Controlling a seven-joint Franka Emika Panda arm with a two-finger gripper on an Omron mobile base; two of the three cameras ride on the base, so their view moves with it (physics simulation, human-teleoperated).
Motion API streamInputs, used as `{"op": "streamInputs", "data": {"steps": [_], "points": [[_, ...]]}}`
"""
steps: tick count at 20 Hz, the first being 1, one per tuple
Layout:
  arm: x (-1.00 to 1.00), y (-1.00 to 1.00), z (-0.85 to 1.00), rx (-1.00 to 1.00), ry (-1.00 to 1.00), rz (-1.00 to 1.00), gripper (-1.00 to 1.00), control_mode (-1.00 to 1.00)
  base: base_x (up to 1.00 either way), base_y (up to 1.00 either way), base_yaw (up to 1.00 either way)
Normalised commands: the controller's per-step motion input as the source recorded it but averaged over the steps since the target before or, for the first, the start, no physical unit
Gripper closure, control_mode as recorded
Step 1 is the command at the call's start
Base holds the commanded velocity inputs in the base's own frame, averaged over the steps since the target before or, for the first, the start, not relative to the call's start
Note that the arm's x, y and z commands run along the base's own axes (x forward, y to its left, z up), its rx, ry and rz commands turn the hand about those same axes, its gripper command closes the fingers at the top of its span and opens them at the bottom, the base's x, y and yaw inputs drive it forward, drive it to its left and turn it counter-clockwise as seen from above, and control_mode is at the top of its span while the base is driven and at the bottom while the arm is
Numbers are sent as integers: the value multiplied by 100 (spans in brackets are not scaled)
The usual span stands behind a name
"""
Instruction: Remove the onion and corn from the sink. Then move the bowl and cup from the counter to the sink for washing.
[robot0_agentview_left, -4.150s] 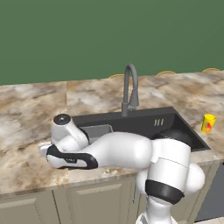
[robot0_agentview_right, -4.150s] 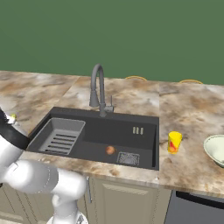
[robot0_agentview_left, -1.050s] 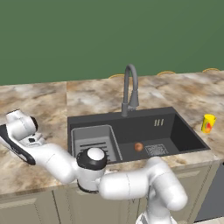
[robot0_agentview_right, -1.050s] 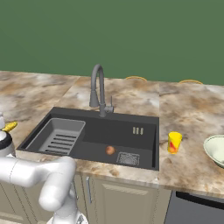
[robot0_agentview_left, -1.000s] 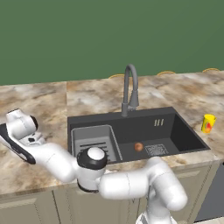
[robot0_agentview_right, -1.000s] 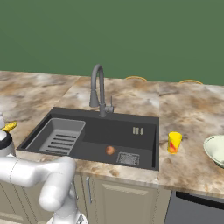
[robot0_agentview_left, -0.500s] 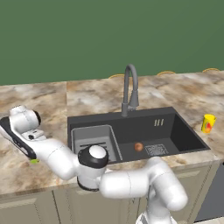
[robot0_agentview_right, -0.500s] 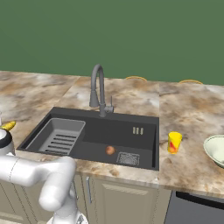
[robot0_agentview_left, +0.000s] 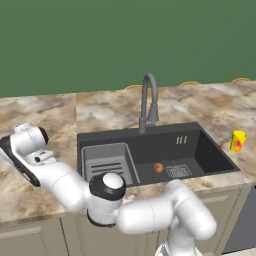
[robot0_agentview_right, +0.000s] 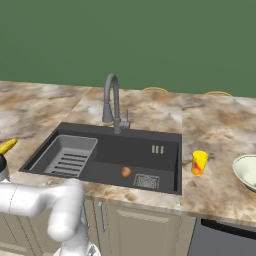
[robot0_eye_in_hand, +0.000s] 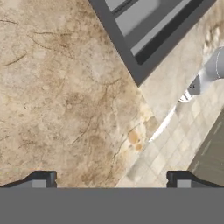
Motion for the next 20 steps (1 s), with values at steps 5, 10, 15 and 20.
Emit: {"op": "streamInputs", "data": {"steps": [5,10,15,20], "points": [[-17,-28,30,-8,-18,-3,-100,-100,0,0,0],[-20,-31,39,-2,-22,0,-100,-100,0,0,0],[-26,-42,32,0,-21,0,-100,-100,0,0,0],[-20,-45,26,0,-15,7,-100,-100,0,0,0]]}}
